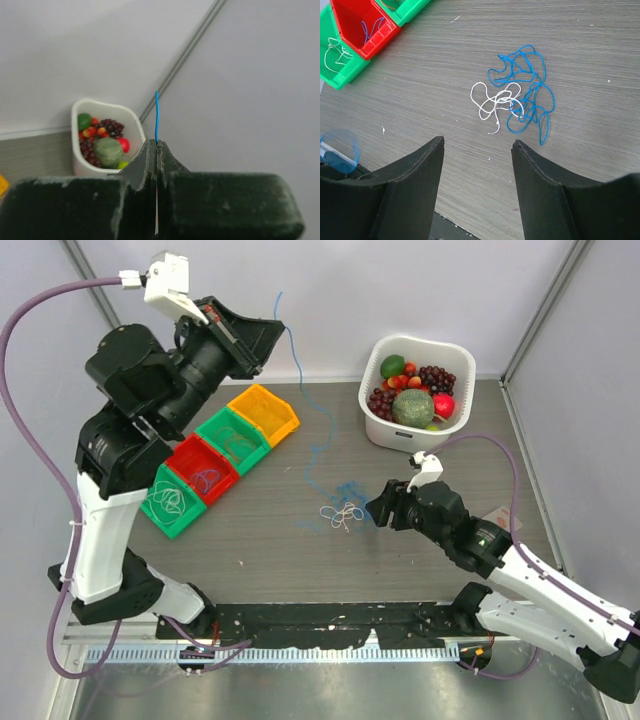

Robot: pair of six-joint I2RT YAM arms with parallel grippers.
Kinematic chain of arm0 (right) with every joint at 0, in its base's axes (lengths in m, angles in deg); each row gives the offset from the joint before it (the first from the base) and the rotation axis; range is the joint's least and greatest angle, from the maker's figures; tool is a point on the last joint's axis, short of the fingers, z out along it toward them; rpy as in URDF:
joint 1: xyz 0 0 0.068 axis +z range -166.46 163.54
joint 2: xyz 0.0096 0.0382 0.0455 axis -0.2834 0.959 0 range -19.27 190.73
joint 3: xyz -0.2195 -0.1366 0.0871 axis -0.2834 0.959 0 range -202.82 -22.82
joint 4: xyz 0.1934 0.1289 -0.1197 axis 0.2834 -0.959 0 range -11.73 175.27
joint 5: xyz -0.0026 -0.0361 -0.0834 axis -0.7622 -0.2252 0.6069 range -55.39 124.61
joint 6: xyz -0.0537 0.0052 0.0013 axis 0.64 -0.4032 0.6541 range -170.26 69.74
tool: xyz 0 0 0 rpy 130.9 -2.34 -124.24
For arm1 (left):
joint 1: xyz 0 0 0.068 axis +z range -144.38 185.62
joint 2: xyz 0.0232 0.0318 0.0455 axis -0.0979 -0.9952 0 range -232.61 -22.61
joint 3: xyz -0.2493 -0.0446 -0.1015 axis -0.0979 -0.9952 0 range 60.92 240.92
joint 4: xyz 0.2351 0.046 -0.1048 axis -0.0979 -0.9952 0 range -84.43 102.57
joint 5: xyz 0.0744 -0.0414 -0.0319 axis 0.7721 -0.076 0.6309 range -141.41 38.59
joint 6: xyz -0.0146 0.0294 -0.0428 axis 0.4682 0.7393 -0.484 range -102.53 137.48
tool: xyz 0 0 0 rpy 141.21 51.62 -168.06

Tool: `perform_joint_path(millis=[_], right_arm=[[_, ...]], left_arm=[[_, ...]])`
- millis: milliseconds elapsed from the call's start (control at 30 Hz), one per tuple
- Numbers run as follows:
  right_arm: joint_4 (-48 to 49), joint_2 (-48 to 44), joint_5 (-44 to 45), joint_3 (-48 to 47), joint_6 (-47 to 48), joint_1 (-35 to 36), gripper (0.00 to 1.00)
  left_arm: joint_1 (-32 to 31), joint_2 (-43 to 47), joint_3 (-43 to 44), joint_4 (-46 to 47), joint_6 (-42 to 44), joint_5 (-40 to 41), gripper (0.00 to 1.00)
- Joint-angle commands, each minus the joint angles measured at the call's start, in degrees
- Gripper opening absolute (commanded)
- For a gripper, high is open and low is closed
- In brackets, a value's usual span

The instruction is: Untangle the cables

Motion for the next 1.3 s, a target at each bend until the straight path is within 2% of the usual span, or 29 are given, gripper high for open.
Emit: perform_joint_path(millis=[0, 167, 267, 600, 867, 1067, 1267], right_arm=[[-4.63, -2.2, 0.18, -4.74, -1.74, 0.14, 0.62], [-9.46, -5.28, 0.18, -6.32, -2.71, 0.06, 0.61], [-12.28, -7.65, 0.62, -7.11, -3.33, 0.14, 0.61], [-16.24, -9.95, 0.71, -8.26, -2.36, 0.06, 0.61], [-13.96, -6.7, -0.61, -7.29, -1.31, 0.14, 0.62], [-12.82, -4.67, -0.78, -7.82, -0.34, 0.06, 0.62], [-12.64, -3.62, -0.7, -7.82, -0.08, 0.06, 0.62]], left_arm=[[1.29, 0.3, 2.13, -3.03, 6.03, 9.04, 0.0], [2.96, 0.12, 1.25, -2.33, 12.7, 15.36, 0.0], [7.08, -0.49, 0.9, -2.68, 15.09, 16.87, 0.0], [27.38, -4.7, 1.95, -2.33, 12.72, 11.25, 0.0], [39.34, -7.61, 1.17, -1.01, 6.93, 4.4, 0.0], [43.3, -7.09, -4.19, -0.4, 4.02, 1.67, 0.0], [46.12, -4.98, -11.3, -0.13, 2.96, 4.12, 0.0]])
